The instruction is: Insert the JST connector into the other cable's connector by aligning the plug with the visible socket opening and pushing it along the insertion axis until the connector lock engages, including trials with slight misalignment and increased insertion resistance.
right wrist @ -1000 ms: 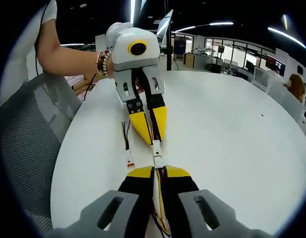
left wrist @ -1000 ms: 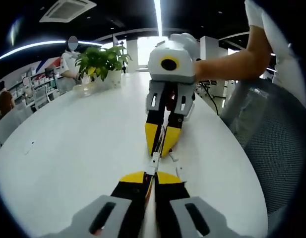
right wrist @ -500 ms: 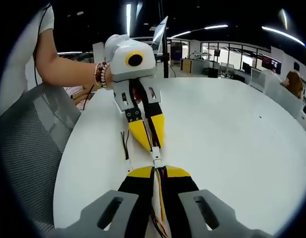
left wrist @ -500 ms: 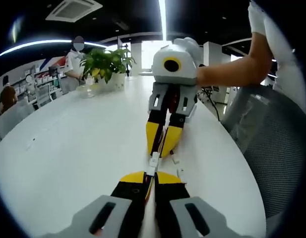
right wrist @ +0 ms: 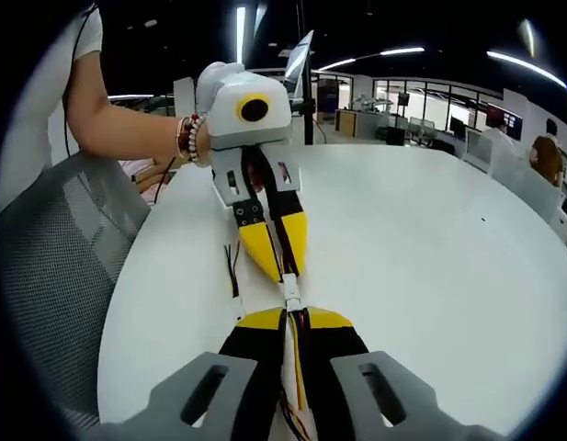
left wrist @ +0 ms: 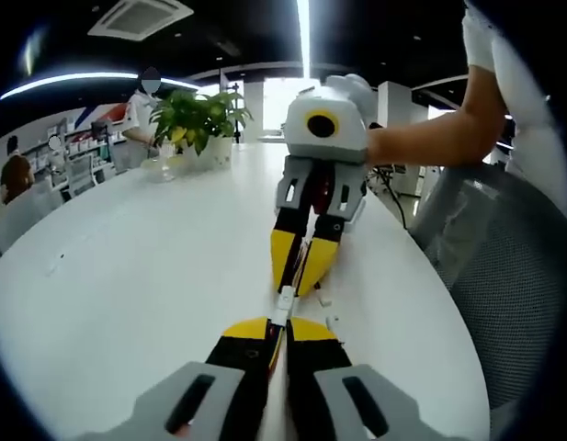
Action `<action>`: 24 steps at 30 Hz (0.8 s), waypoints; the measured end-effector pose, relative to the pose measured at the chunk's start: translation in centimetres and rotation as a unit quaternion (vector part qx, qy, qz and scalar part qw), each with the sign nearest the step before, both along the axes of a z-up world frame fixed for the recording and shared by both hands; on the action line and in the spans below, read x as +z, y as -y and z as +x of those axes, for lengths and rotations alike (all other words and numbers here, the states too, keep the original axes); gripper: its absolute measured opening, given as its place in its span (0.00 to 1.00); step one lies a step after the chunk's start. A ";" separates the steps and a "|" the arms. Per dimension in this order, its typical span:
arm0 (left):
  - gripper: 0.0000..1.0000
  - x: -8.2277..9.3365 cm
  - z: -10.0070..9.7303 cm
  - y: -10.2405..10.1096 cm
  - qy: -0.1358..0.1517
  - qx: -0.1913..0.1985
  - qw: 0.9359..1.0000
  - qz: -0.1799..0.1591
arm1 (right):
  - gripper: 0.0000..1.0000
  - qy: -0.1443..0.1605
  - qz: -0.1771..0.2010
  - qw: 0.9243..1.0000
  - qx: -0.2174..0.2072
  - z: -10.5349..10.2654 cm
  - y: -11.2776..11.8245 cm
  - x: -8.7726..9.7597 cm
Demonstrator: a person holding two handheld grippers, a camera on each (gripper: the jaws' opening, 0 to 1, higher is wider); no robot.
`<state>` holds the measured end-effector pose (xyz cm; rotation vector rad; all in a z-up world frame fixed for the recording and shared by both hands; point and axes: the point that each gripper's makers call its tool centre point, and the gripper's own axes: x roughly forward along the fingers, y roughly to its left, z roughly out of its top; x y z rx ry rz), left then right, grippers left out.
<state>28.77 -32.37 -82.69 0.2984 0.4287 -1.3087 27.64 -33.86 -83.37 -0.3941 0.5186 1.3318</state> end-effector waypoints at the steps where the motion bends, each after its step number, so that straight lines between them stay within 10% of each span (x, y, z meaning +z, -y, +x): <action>1: 0.00 0.0 0.0 0.0 -0.001 0.001 1.000 -0.001 | 0.05 0.000 -0.001 1.000 0.000 0.0 0.0 -0.1; 24: 0.00 0.3 0.5 -0.1 -0.004 0.018 1.000 -0.017 | 0.06 0.002 -0.014 1.000 -0.024 0.7 0.0 -0.5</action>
